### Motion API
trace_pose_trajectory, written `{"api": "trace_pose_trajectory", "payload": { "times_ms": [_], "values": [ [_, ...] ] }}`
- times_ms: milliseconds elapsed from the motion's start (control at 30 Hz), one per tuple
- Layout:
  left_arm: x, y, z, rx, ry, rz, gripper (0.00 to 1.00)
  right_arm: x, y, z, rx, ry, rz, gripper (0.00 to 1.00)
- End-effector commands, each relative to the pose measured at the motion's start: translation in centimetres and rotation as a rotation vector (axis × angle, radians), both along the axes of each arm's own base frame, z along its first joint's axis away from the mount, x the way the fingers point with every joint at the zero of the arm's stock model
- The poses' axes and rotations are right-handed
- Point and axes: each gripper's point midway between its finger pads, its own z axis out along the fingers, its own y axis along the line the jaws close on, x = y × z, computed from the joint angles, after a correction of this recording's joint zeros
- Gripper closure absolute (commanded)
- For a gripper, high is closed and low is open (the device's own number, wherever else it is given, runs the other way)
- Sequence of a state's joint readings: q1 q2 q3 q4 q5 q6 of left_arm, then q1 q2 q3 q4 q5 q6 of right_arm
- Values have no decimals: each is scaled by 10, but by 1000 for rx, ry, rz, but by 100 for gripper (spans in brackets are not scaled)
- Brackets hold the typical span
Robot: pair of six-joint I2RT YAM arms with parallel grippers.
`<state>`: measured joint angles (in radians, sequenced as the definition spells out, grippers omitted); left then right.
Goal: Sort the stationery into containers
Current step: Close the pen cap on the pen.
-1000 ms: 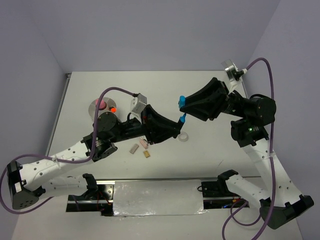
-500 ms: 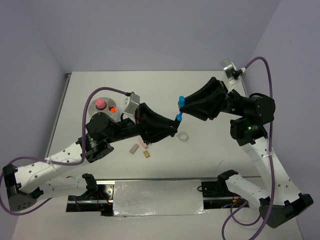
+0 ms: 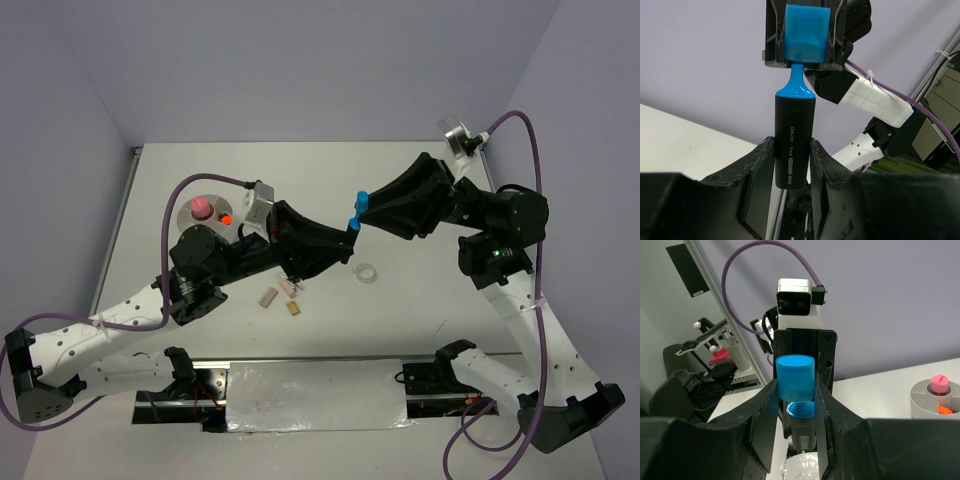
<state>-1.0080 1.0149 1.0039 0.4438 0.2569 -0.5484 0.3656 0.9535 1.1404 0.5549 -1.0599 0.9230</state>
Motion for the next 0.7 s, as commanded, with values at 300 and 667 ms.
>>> {"api": "trace_pose_trajectory", "payload": {
  "times_ms": [300,667],
  "values": [
    [-7,13,64,-181,-132,4,100,-2,-2,12,24,-54,-1,68],
    [-1,10,76,-220,-150,22,100,0,-2,12,26,-46,-7,59]
  ]
}}
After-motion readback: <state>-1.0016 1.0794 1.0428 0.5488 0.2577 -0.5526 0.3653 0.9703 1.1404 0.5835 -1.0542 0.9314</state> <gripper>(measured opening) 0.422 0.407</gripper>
